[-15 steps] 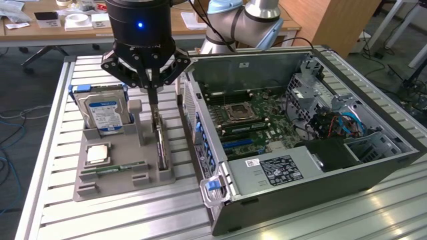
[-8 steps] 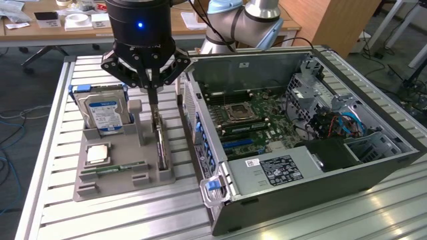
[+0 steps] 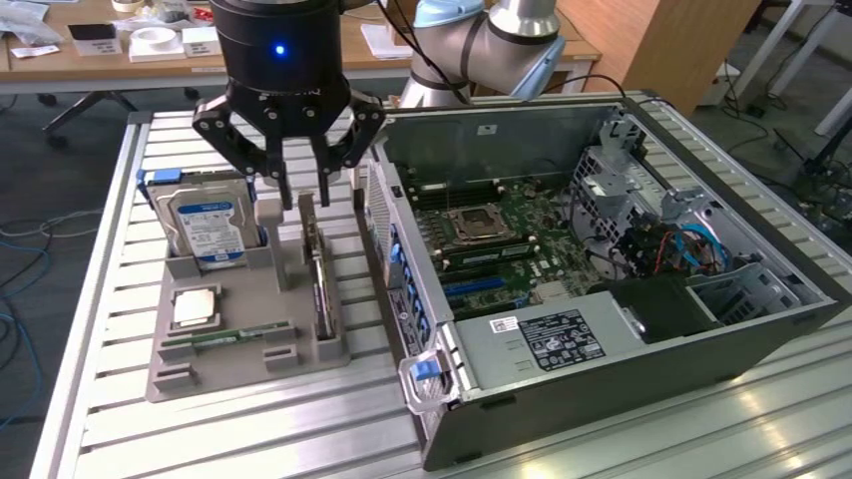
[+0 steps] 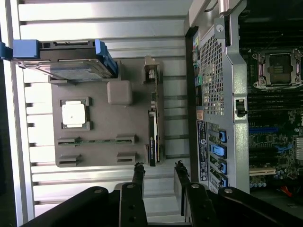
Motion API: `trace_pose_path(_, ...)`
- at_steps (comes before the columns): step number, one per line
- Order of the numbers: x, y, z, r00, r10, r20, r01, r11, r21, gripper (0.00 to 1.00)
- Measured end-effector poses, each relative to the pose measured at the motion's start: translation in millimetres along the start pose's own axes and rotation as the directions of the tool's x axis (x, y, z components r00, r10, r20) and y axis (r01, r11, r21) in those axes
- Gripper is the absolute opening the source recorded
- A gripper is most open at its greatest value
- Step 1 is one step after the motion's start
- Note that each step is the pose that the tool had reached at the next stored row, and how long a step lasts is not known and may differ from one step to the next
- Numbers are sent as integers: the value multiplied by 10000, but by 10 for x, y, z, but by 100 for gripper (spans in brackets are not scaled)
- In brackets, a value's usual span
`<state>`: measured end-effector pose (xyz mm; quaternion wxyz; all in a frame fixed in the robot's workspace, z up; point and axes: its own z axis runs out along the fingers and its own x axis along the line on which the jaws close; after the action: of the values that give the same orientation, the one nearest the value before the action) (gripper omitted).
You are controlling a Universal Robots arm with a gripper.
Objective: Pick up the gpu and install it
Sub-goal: 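Pick up the gpu and move the gpu toward the slot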
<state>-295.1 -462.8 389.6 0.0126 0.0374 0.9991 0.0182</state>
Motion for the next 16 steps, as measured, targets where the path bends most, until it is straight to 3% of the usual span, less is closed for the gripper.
trace_pose_path(1,0,0,0,10000,0,0,0,10000,0,42)
trace_pose_path(16,0,-1,29,10000,0,1,0,10000,-1,42)
